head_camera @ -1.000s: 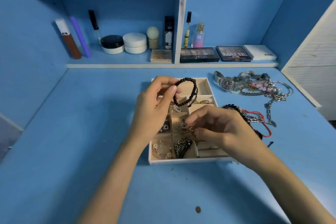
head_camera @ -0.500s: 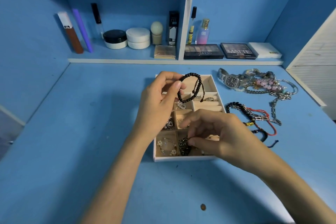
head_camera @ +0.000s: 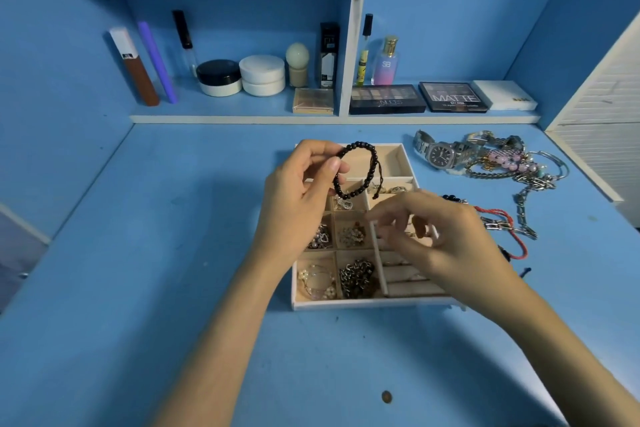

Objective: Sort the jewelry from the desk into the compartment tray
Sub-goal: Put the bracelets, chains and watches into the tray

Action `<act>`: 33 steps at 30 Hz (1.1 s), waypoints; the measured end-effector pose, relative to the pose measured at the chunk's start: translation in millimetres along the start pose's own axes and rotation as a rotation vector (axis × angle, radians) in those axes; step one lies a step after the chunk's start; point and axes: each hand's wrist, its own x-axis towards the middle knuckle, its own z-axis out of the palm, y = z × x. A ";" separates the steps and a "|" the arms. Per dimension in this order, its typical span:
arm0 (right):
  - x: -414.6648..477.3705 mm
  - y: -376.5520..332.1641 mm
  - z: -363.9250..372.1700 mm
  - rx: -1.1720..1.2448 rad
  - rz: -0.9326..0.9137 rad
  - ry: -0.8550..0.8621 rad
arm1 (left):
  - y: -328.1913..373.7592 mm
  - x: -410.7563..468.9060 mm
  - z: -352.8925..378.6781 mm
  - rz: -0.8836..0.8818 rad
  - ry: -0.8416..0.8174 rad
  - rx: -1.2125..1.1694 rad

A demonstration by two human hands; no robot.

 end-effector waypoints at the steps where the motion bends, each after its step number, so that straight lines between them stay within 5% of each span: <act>1: 1.8 3.8 -1.7 0.034 0.014 0.047 | -1.4 0.3 -1.3 0.000 0.009 -0.001; 10: 12.7 39.1 -15.2 0.114 0.086 0.420 | -6.2 37.6 -19.6 -0.011 0.099 0.145; 24: 10.8 46.3 -14.6 0.018 0.083 0.424 | -19.1 68.5 -20.4 -0.123 -0.184 0.599; 29: 10.9 46.4 -15.6 0.019 0.094 0.435 | -19.7 71.3 -13.6 0.030 -0.235 1.004; 33: 10.4 45.6 -15.8 0.013 0.092 0.435 | -24.0 71.7 -12.6 0.089 -0.239 1.107</act>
